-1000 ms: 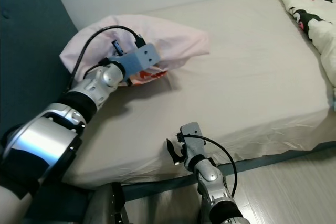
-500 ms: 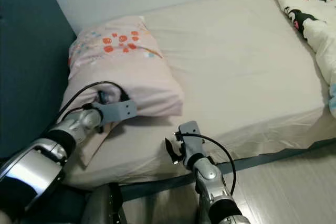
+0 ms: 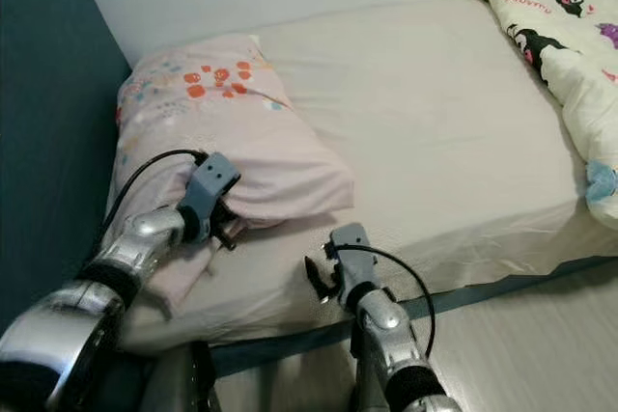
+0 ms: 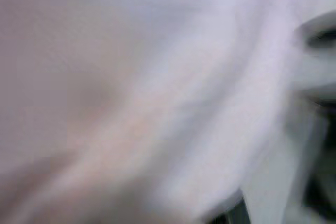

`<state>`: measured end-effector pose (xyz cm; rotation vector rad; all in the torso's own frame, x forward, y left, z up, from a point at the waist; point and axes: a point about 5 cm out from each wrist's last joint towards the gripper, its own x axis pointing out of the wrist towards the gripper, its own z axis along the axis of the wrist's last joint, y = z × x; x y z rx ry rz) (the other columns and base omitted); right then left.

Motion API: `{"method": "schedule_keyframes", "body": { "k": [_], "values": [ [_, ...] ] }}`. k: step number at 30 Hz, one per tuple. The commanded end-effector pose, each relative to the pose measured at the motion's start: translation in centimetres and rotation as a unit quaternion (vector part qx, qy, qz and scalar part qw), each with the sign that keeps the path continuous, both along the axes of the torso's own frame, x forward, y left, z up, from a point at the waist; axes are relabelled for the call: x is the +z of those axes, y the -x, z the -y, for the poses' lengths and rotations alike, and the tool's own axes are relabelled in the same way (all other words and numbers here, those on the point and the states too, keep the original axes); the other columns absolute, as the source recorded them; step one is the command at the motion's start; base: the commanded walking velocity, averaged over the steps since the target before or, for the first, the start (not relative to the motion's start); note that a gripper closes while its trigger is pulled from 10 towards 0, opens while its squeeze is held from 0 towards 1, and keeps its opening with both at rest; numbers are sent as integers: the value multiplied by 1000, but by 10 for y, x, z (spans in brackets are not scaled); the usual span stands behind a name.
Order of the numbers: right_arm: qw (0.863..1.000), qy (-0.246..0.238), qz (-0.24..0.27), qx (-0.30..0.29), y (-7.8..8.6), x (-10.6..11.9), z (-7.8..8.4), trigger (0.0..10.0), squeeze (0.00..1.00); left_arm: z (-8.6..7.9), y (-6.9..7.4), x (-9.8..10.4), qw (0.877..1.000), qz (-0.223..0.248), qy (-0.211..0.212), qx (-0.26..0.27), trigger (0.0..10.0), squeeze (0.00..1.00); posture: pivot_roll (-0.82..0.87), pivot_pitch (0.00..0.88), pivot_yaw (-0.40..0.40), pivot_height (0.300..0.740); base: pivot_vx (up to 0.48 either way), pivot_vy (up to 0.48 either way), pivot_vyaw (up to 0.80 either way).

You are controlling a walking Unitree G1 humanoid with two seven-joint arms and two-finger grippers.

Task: Clean up the room

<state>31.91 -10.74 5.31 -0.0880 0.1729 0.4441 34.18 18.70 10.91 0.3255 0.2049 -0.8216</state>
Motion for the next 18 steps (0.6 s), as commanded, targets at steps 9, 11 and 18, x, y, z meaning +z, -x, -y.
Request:
{"method": "schedule_keyframes", "body": {
  "k": [9,11,18],
  "values": [
    [1000,-3,-27,-1,9,-13,6,10000,0,-30,80,-34,996,-84,7,-36,10000,0,-9,192,-60,552,0,0,0],
    [1000,-6,-27,-2,10,-13,6,10000,0,-36,95,-32,995,-93,33,-22,10000,0,-3,184,-59,552,0,0,0],
    [1000,-19,-18,-17,12,-14,8,10000,0,-57,107,-22,971,-13,154,181,10000,0,18,143,-45,552,0,0,0]
  ]
}}
